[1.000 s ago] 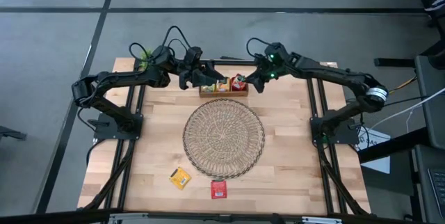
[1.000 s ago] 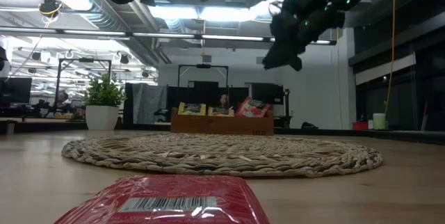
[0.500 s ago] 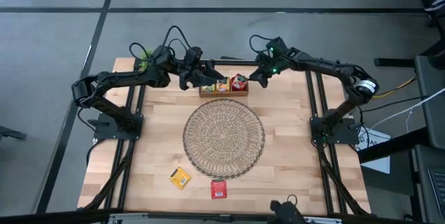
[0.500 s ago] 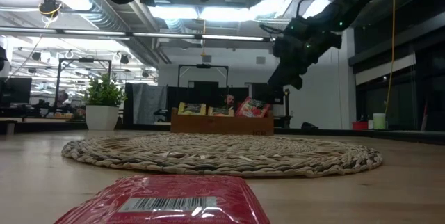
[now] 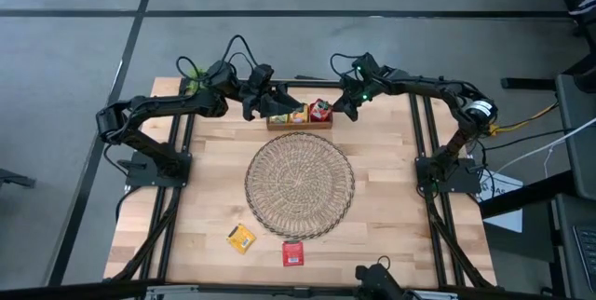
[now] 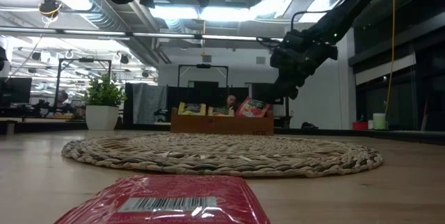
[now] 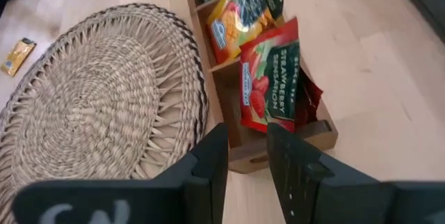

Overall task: Pick & Place Tea
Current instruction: Put the top red tea bag into the right of the wooden organizer

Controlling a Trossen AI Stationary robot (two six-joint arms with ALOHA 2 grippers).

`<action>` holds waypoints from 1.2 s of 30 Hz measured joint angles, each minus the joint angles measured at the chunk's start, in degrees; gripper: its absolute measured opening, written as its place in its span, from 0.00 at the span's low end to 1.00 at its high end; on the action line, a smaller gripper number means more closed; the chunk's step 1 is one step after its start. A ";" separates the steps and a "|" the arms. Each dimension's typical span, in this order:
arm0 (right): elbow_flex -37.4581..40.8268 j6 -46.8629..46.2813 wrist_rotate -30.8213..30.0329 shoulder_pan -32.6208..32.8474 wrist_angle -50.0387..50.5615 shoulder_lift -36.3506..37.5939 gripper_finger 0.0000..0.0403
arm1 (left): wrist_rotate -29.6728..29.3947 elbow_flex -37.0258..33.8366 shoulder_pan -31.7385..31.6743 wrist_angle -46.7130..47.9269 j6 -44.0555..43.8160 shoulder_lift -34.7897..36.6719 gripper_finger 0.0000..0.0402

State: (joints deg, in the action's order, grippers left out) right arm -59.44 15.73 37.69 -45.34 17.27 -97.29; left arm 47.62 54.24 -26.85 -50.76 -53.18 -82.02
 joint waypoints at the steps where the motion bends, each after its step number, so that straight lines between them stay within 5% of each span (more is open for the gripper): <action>1: 0.00 0.00 0.00 0.00 -0.13 -0.43 0.25 | 0.01 0.00 0.00 0.00 0.01 0.00 0.50; 30: -0.04 -0.39 -1.05 0.22 -2.98 -2.63 0.25 | 0.00 0.02 0.00 0.00 -0.03 0.00 0.50; 36: -0.04 -2.24 4.08 0.22 -3.68 -2.63 0.25 | -0.01 0.02 0.00 0.02 -0.18 0.00 0.50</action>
State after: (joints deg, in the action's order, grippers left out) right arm -59.48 13.49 41.77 -45.12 13.59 -99.92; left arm 47.61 54.26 -26.85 -50.74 -53.36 -82.02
